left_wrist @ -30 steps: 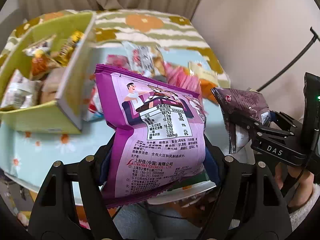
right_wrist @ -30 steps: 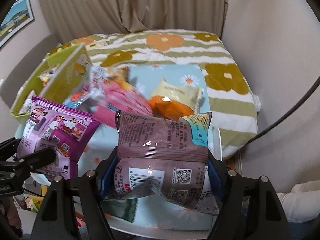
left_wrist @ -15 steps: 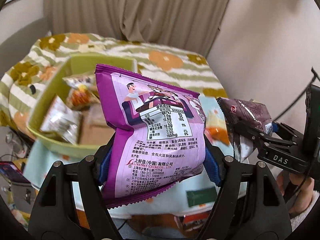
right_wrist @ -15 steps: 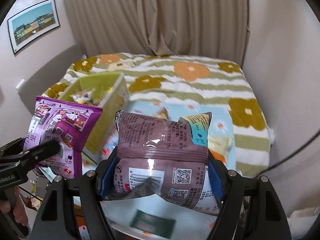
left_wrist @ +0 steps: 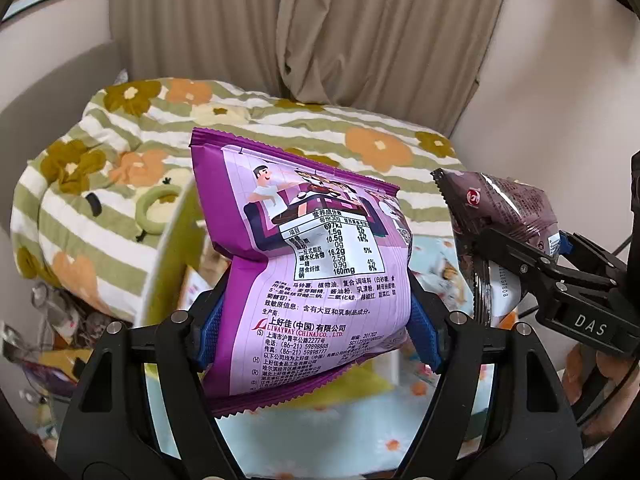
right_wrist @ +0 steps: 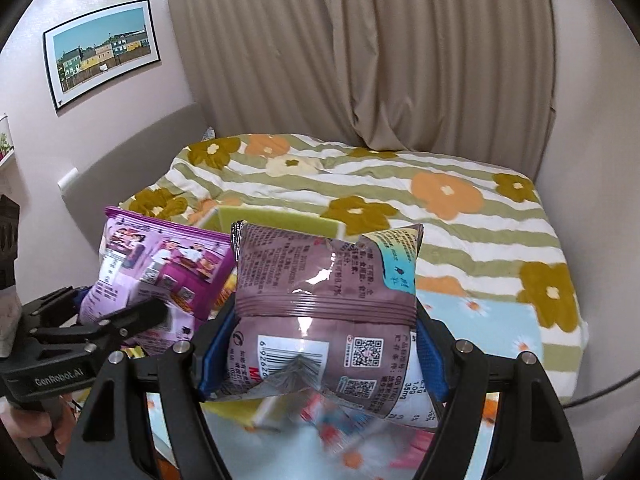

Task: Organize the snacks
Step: 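Carry both bags into the green box and open both tools to drop them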

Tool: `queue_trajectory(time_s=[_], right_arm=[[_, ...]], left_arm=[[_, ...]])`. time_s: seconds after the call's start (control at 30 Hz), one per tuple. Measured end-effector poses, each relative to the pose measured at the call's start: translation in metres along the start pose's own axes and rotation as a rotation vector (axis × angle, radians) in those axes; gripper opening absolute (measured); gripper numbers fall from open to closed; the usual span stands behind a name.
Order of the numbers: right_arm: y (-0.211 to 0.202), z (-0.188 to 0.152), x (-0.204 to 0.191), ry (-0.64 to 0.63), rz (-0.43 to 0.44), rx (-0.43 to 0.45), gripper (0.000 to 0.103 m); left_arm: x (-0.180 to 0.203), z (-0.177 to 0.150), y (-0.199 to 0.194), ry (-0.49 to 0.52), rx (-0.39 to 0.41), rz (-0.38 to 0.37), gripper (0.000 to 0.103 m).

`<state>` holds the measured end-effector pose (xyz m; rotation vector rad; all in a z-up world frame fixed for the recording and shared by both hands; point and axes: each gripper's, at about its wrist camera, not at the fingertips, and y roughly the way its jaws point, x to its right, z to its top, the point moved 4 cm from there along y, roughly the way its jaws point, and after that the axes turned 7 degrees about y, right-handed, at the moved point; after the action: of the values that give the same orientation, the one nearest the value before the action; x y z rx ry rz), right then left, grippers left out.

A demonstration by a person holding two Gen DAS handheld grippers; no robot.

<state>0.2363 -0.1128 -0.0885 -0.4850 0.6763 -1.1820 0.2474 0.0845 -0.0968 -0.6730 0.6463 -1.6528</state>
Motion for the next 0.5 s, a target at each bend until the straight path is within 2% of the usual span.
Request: queue_trajectory(time_s=[0.27, 0.43, 0.5], right_arm=[[0.049, 0.021, -0.032, 0.036, -0.022, -0.036, 0.073], [0.075, 0.024, -0.04, 0.084, -0.065, -0.073, 0.073], [0.082, 0.022, -0.04, 0.1, -0.084, -0.087, 0.073]], left_arm=[[-0.052, 0.031, 0.042, 0.028, -0.053, -0.015, 0.073], [-0.076, 0.038, 0.077, 0.048, -0.102, -0.029, 0.073], [-0.085, 0.039, 0.092, 0.049, -0.12, -0.039, 0.076]])
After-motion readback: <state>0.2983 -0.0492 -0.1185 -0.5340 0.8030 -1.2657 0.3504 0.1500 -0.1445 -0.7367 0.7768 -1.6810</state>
